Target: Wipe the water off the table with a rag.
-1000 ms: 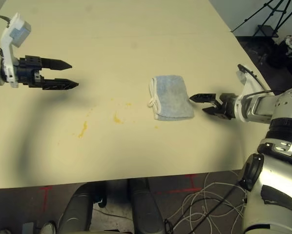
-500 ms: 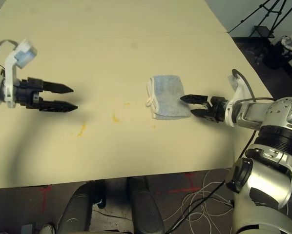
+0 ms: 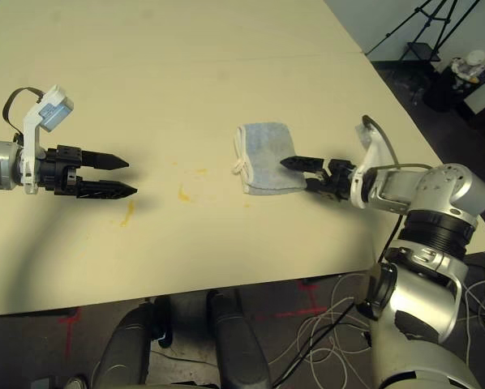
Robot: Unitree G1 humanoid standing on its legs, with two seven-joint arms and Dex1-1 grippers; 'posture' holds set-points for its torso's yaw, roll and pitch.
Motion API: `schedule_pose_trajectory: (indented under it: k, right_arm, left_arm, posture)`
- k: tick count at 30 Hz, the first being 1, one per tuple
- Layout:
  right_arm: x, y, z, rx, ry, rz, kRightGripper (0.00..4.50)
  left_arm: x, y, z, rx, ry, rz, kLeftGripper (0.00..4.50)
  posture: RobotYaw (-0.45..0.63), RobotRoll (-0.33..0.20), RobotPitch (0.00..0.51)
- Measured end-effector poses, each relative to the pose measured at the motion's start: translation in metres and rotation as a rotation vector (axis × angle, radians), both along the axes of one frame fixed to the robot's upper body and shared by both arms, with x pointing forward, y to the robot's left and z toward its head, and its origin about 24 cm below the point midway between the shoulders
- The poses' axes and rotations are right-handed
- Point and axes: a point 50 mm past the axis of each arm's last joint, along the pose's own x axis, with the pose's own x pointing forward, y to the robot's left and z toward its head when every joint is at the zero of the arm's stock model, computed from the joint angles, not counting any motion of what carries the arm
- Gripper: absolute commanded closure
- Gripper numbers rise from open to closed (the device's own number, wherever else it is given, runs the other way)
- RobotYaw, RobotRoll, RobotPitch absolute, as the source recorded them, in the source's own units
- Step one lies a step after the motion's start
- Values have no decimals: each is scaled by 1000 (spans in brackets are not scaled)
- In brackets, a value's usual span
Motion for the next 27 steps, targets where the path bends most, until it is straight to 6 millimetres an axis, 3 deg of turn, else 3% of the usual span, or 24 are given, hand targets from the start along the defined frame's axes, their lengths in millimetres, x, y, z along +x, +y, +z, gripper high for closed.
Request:
schedule_pose_trajectory:
  k: [2,5,8,18,27]
  right_arm:
    - [1,2,-3,7,11,6,1171]
    - [2,6,-5,10,20,18,963]
    - [3,10,-6,20,22,31,1307]
    - [6,23,-14,34,53,59,4476]
    - [10,32,-1,-52,6,99,4476]
  left_arm:
    - [0,0,0,-1,-1,3,0]
    - [1,-1,0,-2,-2,6,0]
    - [1,-2,-1,-5,-4,6,0]
    - [2,-2,-1,-4,-8,17,0]
    - [3,-5,0,-13,-18,14,0]
  posture:
    - [-69,0,308]
    - [-70,0,311]
    - [-69,0,313]
    - [-67,0,318]
    - [-72,0,316]
